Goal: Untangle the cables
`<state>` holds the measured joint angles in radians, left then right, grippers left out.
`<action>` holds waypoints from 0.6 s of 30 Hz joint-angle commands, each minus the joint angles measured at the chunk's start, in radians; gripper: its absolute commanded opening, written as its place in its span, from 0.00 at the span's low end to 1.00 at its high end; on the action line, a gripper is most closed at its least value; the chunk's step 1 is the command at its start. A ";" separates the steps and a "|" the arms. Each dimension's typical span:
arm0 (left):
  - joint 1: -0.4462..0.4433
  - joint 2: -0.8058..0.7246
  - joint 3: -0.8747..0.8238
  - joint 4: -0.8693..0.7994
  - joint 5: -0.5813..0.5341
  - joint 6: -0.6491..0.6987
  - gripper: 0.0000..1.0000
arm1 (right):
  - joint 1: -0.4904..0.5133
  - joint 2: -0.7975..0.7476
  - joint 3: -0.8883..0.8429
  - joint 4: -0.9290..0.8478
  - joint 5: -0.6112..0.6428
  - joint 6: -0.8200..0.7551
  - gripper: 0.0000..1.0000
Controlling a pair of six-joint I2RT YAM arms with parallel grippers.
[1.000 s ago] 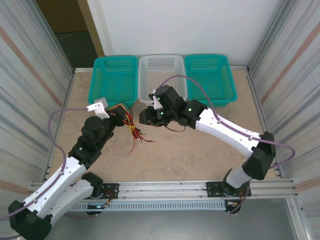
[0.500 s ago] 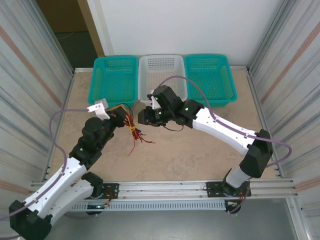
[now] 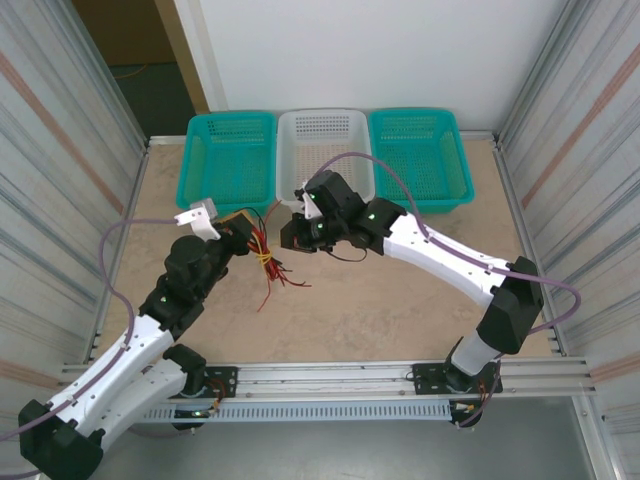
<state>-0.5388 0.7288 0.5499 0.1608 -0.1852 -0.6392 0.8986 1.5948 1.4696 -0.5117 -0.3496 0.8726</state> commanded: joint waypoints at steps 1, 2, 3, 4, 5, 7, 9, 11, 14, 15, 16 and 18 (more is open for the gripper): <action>-0.001 -0.009 0.032 0.004 -0.008 0.023 0.00 | -0.032 -0.035 0.013 -0.052 -0.031 -0.063 0.00; 0.011 -0.004 0.040 -0.005 0.020 0.017 0.00 | -0.046 -0.040 0.010 -0.060 -0.048 -0.086 0.00; 0.030 0.009 0.054 -0.017 0.070 0.007 0.00 | -0.062 -0.043 0.011 -0.071 -0.069 -0.113 0.00; 0.051 0.022 0.070 -0.033 0.123 -0.005 0.00 | -0.078 -0.047 0.014 -0.082 -0.088 -0.137 0.00; 0.074 0.043 0.086 -0.044 0.193 -0.025 0.00 | -0.098 -0.047 0.018 -0.093 -0.111 -0.162 0.00; 0.112 0.083 0.097 -0.013 0.358 -0.069 0.00 | -0.135 -0.041 0.034 -0.114 -0.152 -0.208 0.00; 0.131 0.136 0.107 0.030 0.522 -0.126 0.00 | -0.173 -0.031 0.052 -0.127 -0.193 -0.259 0.00; 0.132 0.176 0.111 0.093 0.642 -0.189 0.00 | -0.200 -0.023 0.060 -0.120 -0.221 -0.303 0.00; 0.132 0.206 0.080 0.281 0.741 -0.324 0.00 | -0.242 -0.018 0.029 -0.044 -0.253 -0.334 0.00; 0.132 0.213 0.069 0.352 0.753 -0.369 0.00 | -0.262 -0.019 0.010 0.001 -0.288 -0.329 0.00; 0.133 0.221 0.068 0.403 0.764 -0.403 0.00 | -0.277 -0.020 -0.016 0.050 -0.308 -0.319 0.00; 0.133 0.242 0.085 0.498 0.777 -0.466 0.00 | -0.305 -0.030 -0.088 0.187 -0.357 -0.282 0.00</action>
<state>-0.4046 0.9703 0.6201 0.4191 0.4335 -0.9466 0.6399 1.5806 1.4448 -0.5201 -0.6521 0.6014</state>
